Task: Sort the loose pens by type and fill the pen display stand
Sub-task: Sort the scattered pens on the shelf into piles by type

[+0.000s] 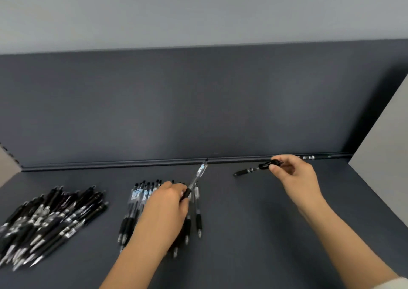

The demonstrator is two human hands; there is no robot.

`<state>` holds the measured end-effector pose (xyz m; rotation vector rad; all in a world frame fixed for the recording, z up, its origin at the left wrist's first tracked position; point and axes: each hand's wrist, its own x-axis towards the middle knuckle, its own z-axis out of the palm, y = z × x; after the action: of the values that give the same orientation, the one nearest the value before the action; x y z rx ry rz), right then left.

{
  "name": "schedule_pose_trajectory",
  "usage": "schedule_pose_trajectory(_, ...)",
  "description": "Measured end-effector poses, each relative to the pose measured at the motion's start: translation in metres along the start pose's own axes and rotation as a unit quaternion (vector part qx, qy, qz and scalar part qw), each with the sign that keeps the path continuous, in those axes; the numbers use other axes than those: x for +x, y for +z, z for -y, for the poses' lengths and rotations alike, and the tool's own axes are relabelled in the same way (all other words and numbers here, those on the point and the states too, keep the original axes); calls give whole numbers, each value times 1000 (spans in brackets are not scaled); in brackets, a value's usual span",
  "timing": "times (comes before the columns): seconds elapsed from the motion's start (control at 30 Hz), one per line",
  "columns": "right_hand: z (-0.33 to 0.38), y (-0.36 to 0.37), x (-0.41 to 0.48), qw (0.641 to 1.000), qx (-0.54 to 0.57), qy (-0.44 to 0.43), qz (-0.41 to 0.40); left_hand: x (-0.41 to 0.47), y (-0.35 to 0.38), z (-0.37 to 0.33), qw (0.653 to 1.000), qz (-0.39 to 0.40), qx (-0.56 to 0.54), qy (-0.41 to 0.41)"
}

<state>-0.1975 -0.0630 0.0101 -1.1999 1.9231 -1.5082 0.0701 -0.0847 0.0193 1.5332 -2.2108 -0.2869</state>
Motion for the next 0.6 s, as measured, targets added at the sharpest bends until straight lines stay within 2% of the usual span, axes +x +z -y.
schedule_pose_trajectory(0.2,27,33,-14,999,27,-40,3,-39,-10,21,1000,-2,1,-18)
schedule_pose_trajectory(0.43,59,62,-29,992,93,-69,43,-50,-6,26,1000,1,24,1)
schedule_pose_trajectory(0.5,70,66,-33,988,130,-59,61,-48,-7,31,1000,-18,10,5)
schedule_pose_trajectory(0.6,86,72,-41,979,170,-37,101,-43,-13,38,995,-96,-29,4)
